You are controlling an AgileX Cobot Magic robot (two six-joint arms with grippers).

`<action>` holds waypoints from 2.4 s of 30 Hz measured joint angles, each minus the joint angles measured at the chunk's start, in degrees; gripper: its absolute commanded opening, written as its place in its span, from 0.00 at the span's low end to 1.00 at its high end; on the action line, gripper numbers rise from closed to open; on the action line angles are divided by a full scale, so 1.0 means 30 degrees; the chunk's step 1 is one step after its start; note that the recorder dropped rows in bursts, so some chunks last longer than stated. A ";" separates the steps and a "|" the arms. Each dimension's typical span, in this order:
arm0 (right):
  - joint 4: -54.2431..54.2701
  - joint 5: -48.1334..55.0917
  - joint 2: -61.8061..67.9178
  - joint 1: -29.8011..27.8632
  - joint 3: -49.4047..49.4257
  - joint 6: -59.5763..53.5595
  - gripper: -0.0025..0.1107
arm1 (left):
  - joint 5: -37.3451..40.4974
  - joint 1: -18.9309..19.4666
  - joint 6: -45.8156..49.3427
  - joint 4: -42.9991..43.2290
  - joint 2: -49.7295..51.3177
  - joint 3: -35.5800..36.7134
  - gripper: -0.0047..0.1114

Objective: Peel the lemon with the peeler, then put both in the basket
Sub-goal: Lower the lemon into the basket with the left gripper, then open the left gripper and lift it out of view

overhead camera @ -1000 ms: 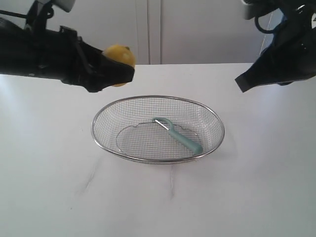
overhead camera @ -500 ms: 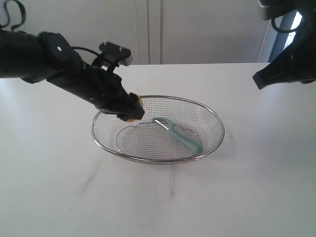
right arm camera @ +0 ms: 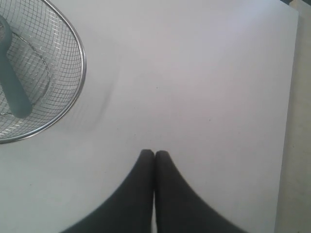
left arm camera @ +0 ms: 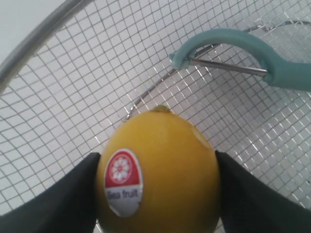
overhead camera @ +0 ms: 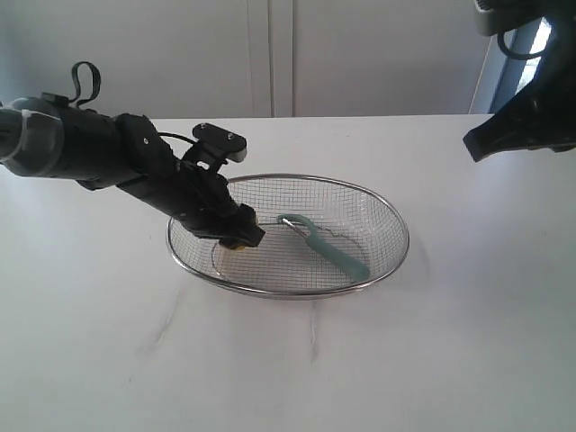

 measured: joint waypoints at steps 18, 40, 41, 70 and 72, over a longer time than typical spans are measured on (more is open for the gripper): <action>0.0000 0.0019 0.0000 0.0000 0.0000 0.0000 0.02 | 0.0248 0.0000 -0.0937 -0.0470 0.0409 0.0000 0.81; 0.0000 0.0019 0.0000 0.0000 0.0000 0.0116 0.02 | 0.5772 0.0000 -0.1008 0.1545 -0.6414 0.0000 0.40; 0.0000 0.0019 0.0000 0.0000 0.0000 0.0153 0.02 | 0.6571 0.0000 -0.1008 0.1952 -0.6934 0.0000 0.33; 0.0000 -0.0020 0.0000 0.0000 0.0000 0.0227 0.02 | 1.6499 0.1350 -0.6559 0.4789 -2.6249 0.2595 0.04; 0.0000 -0.0227 0.0000 0.0000 0.0000 0.0227 0.02 | 1.6297 0.1350 -0.6559 0.5391 -2.6867 0.3126 0.04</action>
